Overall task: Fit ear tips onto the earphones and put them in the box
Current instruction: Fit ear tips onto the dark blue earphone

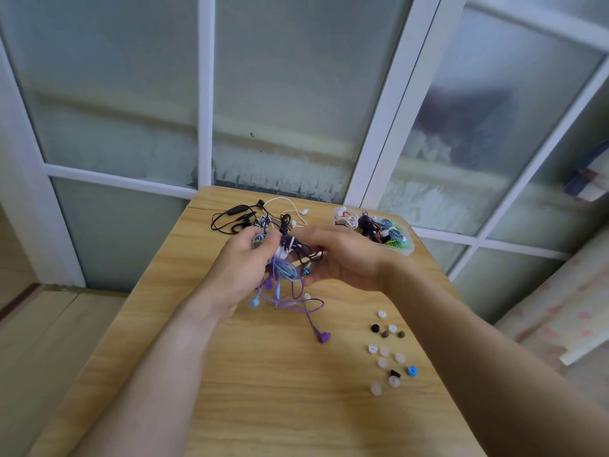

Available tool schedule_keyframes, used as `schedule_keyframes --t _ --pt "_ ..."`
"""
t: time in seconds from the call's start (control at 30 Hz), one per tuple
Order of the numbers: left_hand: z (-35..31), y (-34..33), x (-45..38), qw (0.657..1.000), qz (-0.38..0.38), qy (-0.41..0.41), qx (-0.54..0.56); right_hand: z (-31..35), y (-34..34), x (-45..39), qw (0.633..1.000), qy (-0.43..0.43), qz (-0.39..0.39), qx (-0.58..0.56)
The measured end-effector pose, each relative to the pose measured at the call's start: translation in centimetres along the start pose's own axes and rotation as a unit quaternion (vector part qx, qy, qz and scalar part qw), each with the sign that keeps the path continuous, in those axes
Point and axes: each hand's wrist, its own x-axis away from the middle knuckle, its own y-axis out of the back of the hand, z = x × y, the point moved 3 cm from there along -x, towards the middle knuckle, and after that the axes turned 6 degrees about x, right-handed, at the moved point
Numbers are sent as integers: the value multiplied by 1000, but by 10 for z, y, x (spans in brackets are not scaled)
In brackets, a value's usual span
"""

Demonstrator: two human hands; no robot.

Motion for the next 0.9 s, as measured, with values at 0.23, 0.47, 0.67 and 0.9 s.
schedule_keyframes --t 0.23,0.47,0.67,0.9 --pt "-1 -1 4 999 38 7 18 -3 7 -4 989 72 -130 8" --pt "0 2 0 996 -39 -3 86 -3 8 1 984 82 -157 18" --pt "-7 -3 4 994 13 2 110 -2 8 3 976 89 -194 35" --pt "-10 1 9 997 -25 -73 -3 -6 6 5 971 106 -213 18"
